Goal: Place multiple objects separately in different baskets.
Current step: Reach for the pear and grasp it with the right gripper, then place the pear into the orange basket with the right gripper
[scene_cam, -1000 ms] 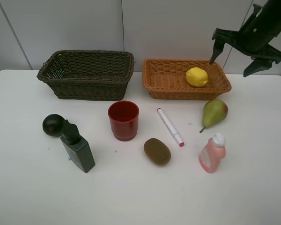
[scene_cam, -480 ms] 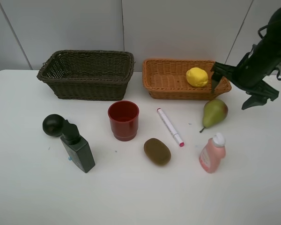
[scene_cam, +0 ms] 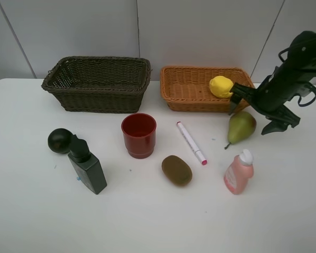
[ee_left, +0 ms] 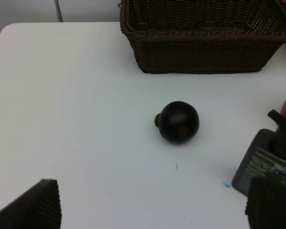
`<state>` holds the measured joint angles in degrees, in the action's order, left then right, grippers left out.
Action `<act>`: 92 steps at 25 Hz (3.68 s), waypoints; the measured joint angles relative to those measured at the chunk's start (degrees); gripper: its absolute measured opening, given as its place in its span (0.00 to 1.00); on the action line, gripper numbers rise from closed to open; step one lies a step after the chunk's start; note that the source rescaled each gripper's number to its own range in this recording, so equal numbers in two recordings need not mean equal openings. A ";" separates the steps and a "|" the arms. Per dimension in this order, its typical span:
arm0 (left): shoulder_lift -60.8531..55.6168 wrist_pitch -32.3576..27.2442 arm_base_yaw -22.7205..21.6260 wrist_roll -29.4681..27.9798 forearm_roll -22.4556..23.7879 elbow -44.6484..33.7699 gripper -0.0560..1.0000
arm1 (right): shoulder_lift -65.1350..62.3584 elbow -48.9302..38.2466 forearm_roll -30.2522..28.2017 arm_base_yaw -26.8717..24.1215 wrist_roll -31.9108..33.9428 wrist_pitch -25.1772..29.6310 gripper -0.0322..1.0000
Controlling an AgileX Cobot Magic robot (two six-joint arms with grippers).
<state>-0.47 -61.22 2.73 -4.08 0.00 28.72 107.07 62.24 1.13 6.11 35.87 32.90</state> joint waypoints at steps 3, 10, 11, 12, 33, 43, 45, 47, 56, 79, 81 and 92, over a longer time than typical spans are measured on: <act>0.00 0.00 0.00 0.00 0.00 0.00 1.00 | 1.29 0.00 0.00 0.00 0.00 -0.66 1.00; 0.00 0.00 0.00 0.00 0.00 0.00 1.00 | 3.35 0.00 0.00 0.00 0.00 -2.85 1.00; 0.00 0.00 0.00 0.00 0.00 0.00 1.00 | 3.49 0.00 0.00 0.00 0.00 -2.99 1.00; 0.00 0.00 0.00 0.00 0.00 0.00 1.00 | 3.63 0.00 0.00 0.00 0.00 -3.18 1.00; 0.00 0.00 0.00 0.00 0.00 0.00 1.00 | 6.38 0.00 -0.02 0.00 -0.05 -5.88 1.00; 0.00 0.00 0.00 0.00 0.00 0.00 1.00 | 6.38 0.00 0.03 0.00 -0.05 -6.10 0.75; 0.00 0.00 0.00 0.00 0.00 0.00 1.00 | 6.38 0.00 0.03 0.00 -0.66 -6.10 0.75; 0.00 0.00 0.00 0.00 0.00 0.00 1.00 | 6.38 0.00 0.03 0.00 -1.58 -6.11 0.75; 0.00 0.00 0.00 0.00 0.00 0.00 1.00 | 6.38 0.00 0.03 0.00 -2.20 -6.16 0.75; 0.00 0.00 0.00 0.00 0.00 0.00 1.00 | -10.65 0.24 -0.08 0.00 -4.93 -4.78 0.75; 0.00 0.00 0.00 0.00 0.00 0.00 1.00 | -11.30 1.04 -0.23 0.22 -7.22 -7.03 0.75; 0.00 0.00 0.00 0.00 0.00 0.00 1.00 | -6.89 14.56 -15.92 8.30 -12.20 -12.37 0.75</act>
<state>-0.47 -61.22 2.73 -4.08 0.00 28.72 100.18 76.80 -14.79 14.41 23.67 20.53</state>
